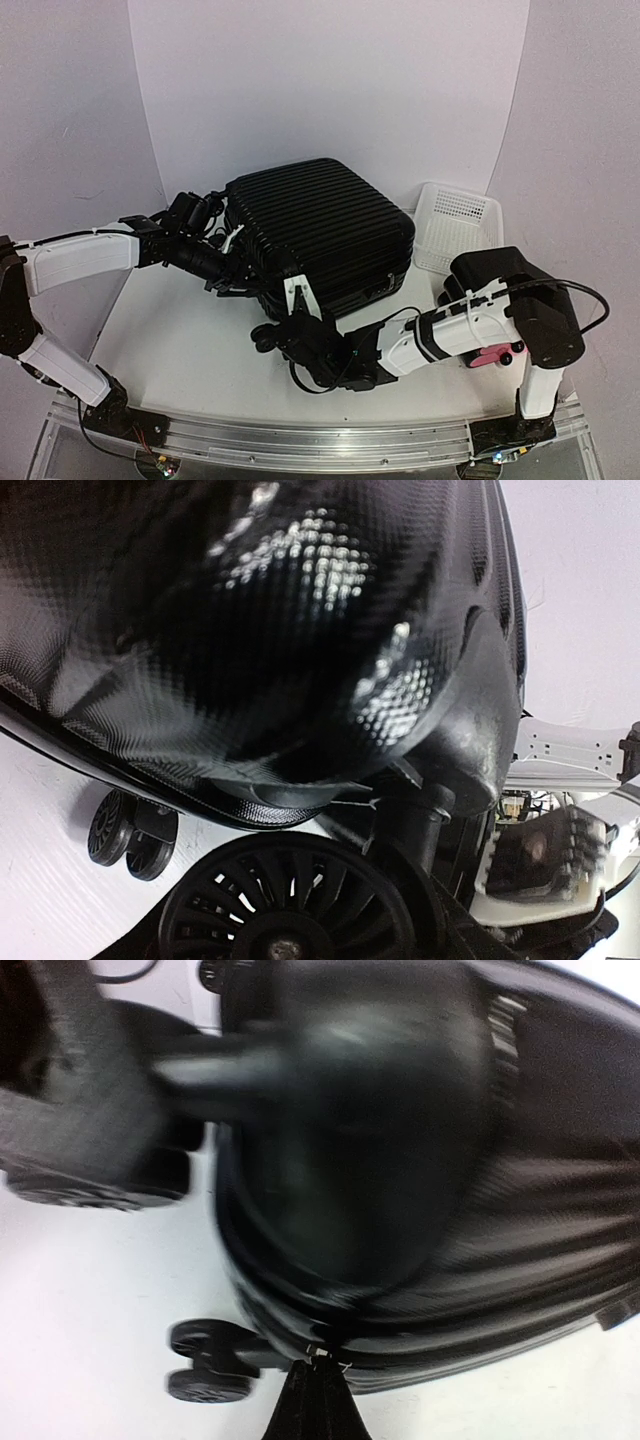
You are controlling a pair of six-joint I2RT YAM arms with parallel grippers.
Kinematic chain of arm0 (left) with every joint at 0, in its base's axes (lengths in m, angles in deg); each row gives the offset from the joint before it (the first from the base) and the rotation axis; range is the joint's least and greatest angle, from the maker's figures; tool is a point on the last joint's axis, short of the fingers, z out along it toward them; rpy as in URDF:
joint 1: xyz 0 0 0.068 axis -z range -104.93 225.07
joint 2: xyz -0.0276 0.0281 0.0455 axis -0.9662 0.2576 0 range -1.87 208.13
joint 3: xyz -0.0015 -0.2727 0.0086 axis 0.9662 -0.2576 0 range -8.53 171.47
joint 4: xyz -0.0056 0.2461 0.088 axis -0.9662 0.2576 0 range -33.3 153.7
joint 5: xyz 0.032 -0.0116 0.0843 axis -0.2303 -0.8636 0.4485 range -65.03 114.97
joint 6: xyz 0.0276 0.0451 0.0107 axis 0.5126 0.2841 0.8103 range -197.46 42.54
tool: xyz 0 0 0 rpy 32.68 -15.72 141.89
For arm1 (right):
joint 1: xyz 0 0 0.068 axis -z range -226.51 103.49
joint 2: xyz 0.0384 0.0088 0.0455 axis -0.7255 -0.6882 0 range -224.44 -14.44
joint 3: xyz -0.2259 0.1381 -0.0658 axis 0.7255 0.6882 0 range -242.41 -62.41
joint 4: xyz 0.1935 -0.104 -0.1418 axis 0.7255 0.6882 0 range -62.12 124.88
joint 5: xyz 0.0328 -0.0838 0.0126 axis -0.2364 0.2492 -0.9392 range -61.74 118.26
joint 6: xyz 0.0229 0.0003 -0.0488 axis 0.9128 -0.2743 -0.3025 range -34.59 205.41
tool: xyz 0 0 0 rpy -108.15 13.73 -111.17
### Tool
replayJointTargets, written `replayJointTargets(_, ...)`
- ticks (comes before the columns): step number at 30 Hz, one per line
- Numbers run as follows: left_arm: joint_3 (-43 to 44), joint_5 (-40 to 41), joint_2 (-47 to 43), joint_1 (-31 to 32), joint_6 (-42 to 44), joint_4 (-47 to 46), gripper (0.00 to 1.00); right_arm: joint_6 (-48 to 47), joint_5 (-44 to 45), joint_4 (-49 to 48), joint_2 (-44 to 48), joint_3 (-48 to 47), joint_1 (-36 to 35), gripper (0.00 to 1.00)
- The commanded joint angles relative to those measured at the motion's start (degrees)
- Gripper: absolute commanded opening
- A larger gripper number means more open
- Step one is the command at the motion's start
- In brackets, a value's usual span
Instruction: Open, take out, and arrange the luggage
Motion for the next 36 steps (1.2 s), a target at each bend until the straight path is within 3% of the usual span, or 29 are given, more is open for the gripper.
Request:
replayJointTargets(1, 6.3, -9.0, -2.9, 1.5, 1.0, -7.7, 0.21, -4.5, -4.1, -10.5, -3.5, -5.3, -1.4, 0.0)
replayJointTargets(16, 3.3, -5.6, -5.8, 1.5, 1.6, -6.9, 0.19, -16.5, -9.6, -32.4, -19.7, -16.0, 1.5, 0.01)
replayJointTargets(19, 2.8, -0.8, -7.0, 1.4, 1.9, -5.4, 0.17, -17.4, -12.3, -33.2, -17.1, -13.0, 1.1, 0.27)
replayJointTargets(22, 3.1, 4.5, -8.0, 1.1, 3.4, -2.2, 0.17, -14.8, -14.2, -23.0, -6.7, -4.6, -0.8, 0.51)
replayJointTargets(26, 2.8, 8.4, -9.1, 0.3, 4.6, 0.0, 0.17, -6.9, -19.4, 8.1, 8.3, 4.0, -0.9, 0.84)
replayJointTargets(29, 2.0, 9.7, -9.8, 0.2, 5.1, 0.8, 0.19, -4.4, -19.9, 29.4, 18.1, 5.4, -0.8, 0.97)
replayJointTargets(31, 1.7, 10.3, -9.9, 0.1, 4.9, 0.8, 0.19, -2.7, -16.7, 40.1, 23.1, 5.6, -0.7, 0.98)
replayJointTargets(33, 2.0, 11.0, -9.8, 0.0, 4.9, 1.0, 0.19, -2.8, -18.6, 44.0, 28.5, 8.7, 1.9, 0.98)
replayJointTargets(36, 2.3, 13.5, -9.6, -0.6, 5.5, 3.0, 0.19, -1.8, -30.6, 45.5, 35.8, 13.4, 12.5, 0.98)
